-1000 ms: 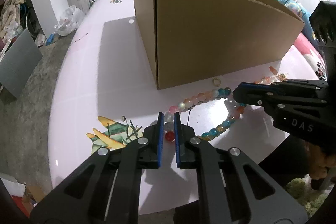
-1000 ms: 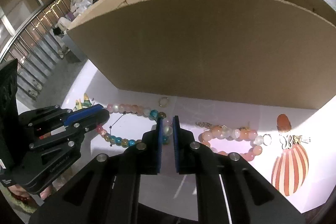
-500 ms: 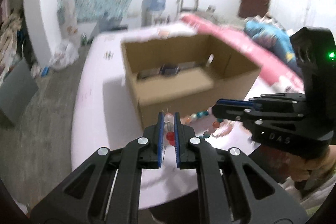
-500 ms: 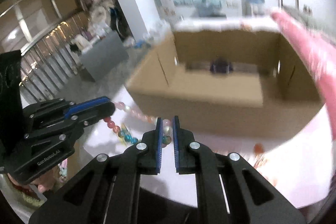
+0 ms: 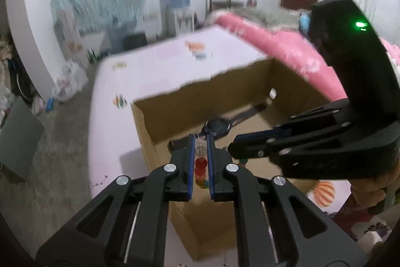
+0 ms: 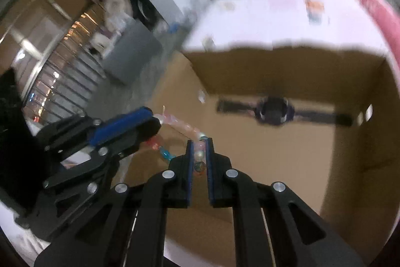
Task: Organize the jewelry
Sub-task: 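Lift the multicolour bracelet with both tools and carry it over the box, then open both tools to drop the bracelet into the box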
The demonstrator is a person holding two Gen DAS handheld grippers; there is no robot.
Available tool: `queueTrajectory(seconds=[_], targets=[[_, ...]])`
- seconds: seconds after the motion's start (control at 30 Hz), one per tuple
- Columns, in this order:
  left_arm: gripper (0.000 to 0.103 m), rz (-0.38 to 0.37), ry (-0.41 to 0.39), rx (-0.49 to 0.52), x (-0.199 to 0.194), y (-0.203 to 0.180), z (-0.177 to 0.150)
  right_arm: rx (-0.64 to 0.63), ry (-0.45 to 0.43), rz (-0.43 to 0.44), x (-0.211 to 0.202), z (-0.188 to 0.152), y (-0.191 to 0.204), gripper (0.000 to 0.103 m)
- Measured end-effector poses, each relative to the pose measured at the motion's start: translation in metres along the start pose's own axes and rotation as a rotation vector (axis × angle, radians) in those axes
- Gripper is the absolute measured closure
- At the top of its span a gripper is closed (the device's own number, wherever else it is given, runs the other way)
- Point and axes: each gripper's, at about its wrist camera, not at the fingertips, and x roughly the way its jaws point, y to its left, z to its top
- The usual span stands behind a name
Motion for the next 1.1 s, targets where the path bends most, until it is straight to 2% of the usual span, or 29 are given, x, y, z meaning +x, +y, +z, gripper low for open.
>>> queueTrajectory(seconds=[0.1, 0.23, 0.33, 0.43, 0.5, 0.6, 0.8, 0.93, 1.1], targets=[[0.094, -0.004, 0.069, 0.008, 0.023, 0.004, 0.002, 0.018, 0.120, -0.045, 0.032, 0.006, -0.008, 0.093], [0.092, 0.024, 0.138, 0.006, 0.040, 0.010, 0.001, 0.028, 0.196, -0.048, 0.050, 0.005, -0.010, 0.092], [0.080, 0.030, 0.143, -0.015, 0.040, 0.016, -0.002, 0.038, 0.205, -0.029, 0.051, 0.002, -0.013, 0.092], [0.075, 0.027, 0.125, -0.026, 0.031, 0.019, -0.002, 0.055, 0.194, -0.012, 0.050, 0.000, -0.020, 0.091], [0.072, 0.028, 0.112, -0.036, 0.024, 0.020, -0.002, 0.061, 0.173, -0.013, 0.043, -0.004, -0.023, 0.090], [0.066, 0.025, 0.071, -0.053, 0.010, 0.023, -0.002, 0.062, 0.140, -0.008, 0.031, -0.003, -0.023, 0.079], [0.047, 0.026, -0.048, -0.109, -0.045, 0.030, -0.015, 0.039, -0.024, -0.005, -0.034, -0.016, -0.019, 0.066], [0.036, 0.017, -0.107, -0.150, -0.080, 0.032, -0.035, 0.034, -0.133, 0.006, -0.080, -0.032, -0.016, 0.061], [0.028, 0.015, -0.114, -0.197, -0.102, 0.029, -0.069, 0.021, -0.211, -0.003, -0.111, -0.065, -0.010, 0.052]])
